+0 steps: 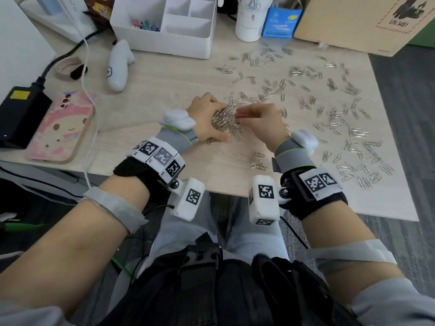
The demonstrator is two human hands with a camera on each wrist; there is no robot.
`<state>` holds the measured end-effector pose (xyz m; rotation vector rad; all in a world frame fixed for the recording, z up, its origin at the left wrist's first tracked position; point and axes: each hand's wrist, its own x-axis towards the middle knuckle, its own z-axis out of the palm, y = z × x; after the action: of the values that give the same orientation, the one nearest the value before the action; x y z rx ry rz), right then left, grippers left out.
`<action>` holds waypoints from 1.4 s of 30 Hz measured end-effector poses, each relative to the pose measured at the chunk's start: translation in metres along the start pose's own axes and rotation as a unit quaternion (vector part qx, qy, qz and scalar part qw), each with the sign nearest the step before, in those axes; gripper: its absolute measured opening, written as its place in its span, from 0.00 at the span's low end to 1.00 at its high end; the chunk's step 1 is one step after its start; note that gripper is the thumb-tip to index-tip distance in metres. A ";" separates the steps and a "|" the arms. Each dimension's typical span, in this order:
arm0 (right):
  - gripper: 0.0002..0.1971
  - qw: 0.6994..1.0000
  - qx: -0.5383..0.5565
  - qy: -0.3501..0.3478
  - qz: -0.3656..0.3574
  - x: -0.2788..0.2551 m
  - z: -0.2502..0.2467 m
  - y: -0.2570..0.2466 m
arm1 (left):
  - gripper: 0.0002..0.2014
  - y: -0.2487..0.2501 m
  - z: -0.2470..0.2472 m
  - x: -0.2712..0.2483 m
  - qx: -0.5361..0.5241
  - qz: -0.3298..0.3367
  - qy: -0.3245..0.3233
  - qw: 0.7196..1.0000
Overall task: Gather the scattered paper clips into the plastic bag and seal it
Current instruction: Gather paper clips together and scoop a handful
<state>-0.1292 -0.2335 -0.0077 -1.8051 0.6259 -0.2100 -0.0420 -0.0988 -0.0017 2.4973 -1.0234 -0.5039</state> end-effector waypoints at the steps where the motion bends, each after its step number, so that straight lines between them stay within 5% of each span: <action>1: 0.14 0.999 0.029 -0.013 0.010 0.000 0.000 -0.001 | 0.41 0.001 0.001 0.004 -0.016 0.001 0.014 1.000; 6: 0.14 0.985 0.159 -0.022 0.061 0.003 -0.001 -0.001 | 0.19 0.003 0.004 0.017 -0.041 -0.001 0.059 0.997; 12: 0.11 0.962 0.250 0.008 0.111 0.011 -0.010 0.001 | 0.10 -0.002 0.000 0.026 -0.072 -0.012 0.084 0.994; 17: 0.06 0.947 0.297 0.038 0.117 0.019 -0.014 -0.003 | 0.12 -0.008 -0.012 0.033 -0.151 -0.014 0.087 0.985; 22: 0.14 0.911 0.379 -0.017 0.162 0.029 -0.006 -0.013 | 0.13 0.005 -0.023 0.045 -0.244 0.045 0.055 0.967; 27: 0.20 0.852 0.473 -0.111 0.196 0.042 -0.002 -0.024 | 0.11 0.028 -0.024 0.066 -0.200 0.107 0.059 0.972; 30: 0.29 0.818 0.522 -0.102 0.219 0.056 -0.005 -0.023 | 0.12 0.034 -0.027 0.077 -0.185 0.137 0.034 0.973; 32: 0.26 0.812 0.536 -0.091 0.213 0.061 -0.009 -0.021 | 0.13 0.036 -0.031 0.079 -0.185 0.164 0.030 0.969; 35: 0.13 0.797 0.562 -0.064 0.212 0.073 -0.015 -0.019 | 0.11 0.031 -0.039 0.096 -0.226 0.140 0.085 0.960; 38: 0.12 0.783 0.585 -0.045 0.205 0.075 -0.022 -0.017 | 0.13 0.021 -0.040 0.110 -0.231 0.106 0.136 0.957; 42: 0.11 0.801 0.569 -0.019 0.186 0.078 -0.029 -0.015 | 0.20 0.011 -0.033 0.141 -0.096 0.042 0.075 0.992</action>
<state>-0.0720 -0.2950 0.0028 -0.4986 0.6064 -0.2112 0.0615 -0.2006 0.0069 2.2741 -0.9686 -0.3634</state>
